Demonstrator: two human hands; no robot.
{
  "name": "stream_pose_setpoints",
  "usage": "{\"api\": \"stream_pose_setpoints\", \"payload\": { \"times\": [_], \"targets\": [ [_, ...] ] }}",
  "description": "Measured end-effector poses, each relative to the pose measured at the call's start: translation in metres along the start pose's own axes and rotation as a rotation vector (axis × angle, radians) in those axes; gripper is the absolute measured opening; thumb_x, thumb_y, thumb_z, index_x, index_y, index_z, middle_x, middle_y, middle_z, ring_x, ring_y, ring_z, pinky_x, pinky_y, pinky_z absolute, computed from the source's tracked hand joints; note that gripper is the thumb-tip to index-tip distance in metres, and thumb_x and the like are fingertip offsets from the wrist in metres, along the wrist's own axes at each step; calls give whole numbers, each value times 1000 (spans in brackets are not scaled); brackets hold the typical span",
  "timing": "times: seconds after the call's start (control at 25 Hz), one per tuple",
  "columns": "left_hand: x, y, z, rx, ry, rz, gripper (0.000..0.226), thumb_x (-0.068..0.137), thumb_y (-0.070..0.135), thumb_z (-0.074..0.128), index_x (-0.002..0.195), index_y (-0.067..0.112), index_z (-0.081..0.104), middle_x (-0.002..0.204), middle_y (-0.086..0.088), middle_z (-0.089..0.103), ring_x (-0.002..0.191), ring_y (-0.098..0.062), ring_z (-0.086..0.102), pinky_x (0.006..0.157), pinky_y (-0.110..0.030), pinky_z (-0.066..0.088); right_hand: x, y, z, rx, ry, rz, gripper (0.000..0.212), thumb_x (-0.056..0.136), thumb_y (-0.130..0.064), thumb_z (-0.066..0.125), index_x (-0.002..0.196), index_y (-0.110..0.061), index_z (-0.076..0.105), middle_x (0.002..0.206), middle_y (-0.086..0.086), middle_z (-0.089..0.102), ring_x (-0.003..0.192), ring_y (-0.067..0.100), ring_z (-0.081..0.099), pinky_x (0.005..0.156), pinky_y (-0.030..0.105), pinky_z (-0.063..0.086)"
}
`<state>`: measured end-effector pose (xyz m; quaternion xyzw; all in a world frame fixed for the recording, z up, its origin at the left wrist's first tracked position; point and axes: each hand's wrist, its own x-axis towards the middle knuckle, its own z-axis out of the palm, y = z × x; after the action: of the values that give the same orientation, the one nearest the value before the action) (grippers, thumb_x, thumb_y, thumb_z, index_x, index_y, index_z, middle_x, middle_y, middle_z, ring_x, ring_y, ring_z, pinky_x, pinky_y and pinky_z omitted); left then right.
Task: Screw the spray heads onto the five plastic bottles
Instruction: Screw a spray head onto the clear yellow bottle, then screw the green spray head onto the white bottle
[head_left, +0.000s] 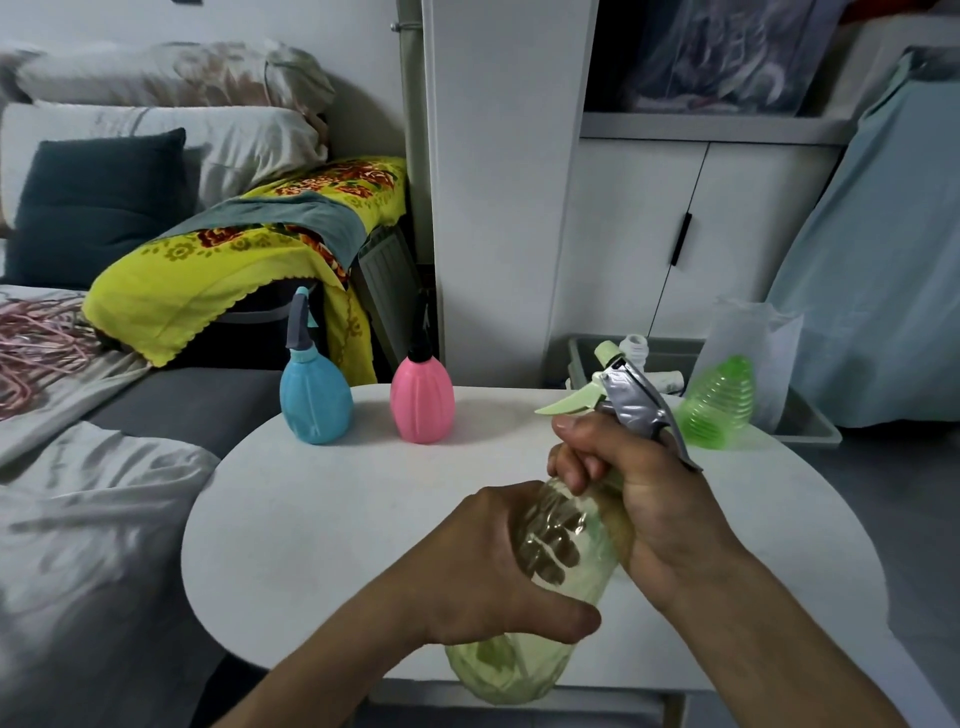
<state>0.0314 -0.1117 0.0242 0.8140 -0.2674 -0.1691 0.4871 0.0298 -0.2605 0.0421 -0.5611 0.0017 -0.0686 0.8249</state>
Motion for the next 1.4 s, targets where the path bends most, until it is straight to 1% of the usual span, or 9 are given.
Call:
{"api": "stream_pose_setpoints", "payload": {
  "times": [0.12,0.28,0.36,0.44,0.6,0.76,0.96,1.08,1.4],
  "targets": [
    [2,-3,6,74,84,40,51,56,38,87,98,28,58,88,4,70,74,-12,65,72,-39,57,2,2,-3,13,24,-63,39,70,-11,72,44,-15,43,46,5,40,47,16,48,55,26,47],
    [9,-16,20,331,278,68,82,51,66,80,120,47,39,111,22,60,96,-1,57,83,-31,53,6,9,-9,-311,91,-251,27,76,-27,75,55,-16,61,56,2,62,60,17,62,67,31,53],
    [15,-23,19,235,339,101,87,55,54,86,125,43,37,115,22,57,102,1,56,88,-31,53,11,13,-12,-425,-31,-121,26,70,-42,80,84,-22,72,85,-1,76,85,14,71,83,36,53],
    [24,-28,7,117,370,139,91,57,38,91,126,37,33,108,24,60,100,1,61,85,-28,56,14,17,-14,-477,-163,42,54,63,-44,86,111,-33,64,107,-8,75,103,10,69,91,35,51],
    [39,-38,-6,124,414,173,102,56,34,94,132,30,26,106,25,59,98,-3,66,83,-26,58,18,34,-3,-702,-36,-21,62,59,-48,84,112,-35,53,104,-13,71,94,1,67,80,25,52],
    [42,-60,-16,182,323,-33,95,68,46,85,141,36,25,121,13,49,111,-9,52,91,-28,46,52,22,-3,-718,249,-202,56,55,-51,84,101,-33,58,93,-13,71,81,-1,67,69,24,52],
    [30,-98,-31,990,-91,-131,59,89,43,60,141,25,38,138,-2,46,122,-24,47,97,-40,44,131,43,-6,-842,280,-132,54,67,-40,85,110,-23,58,107,0,67,97,20,64,78,31,51],
    [30,-118,-38,935,-242,-207,63,89,43,62,144,23,38,139,-3,41,125,-24,42,101,-42,43,167,76,-9,-918,271,-78,49,70,-39,84,105,-20,56,101,-1,65,95,23,64,67,27,45],
    [35,-119,-35,992,-252,-176,58,88,39,64,137,18,43,130,-8,43,117,-29,45,94,-44,47,190,109,-31,-968,345,-22,74,69,-40,83,129,-21,46,122,2,63,109,29,61,86,35,48]
  ]
}}
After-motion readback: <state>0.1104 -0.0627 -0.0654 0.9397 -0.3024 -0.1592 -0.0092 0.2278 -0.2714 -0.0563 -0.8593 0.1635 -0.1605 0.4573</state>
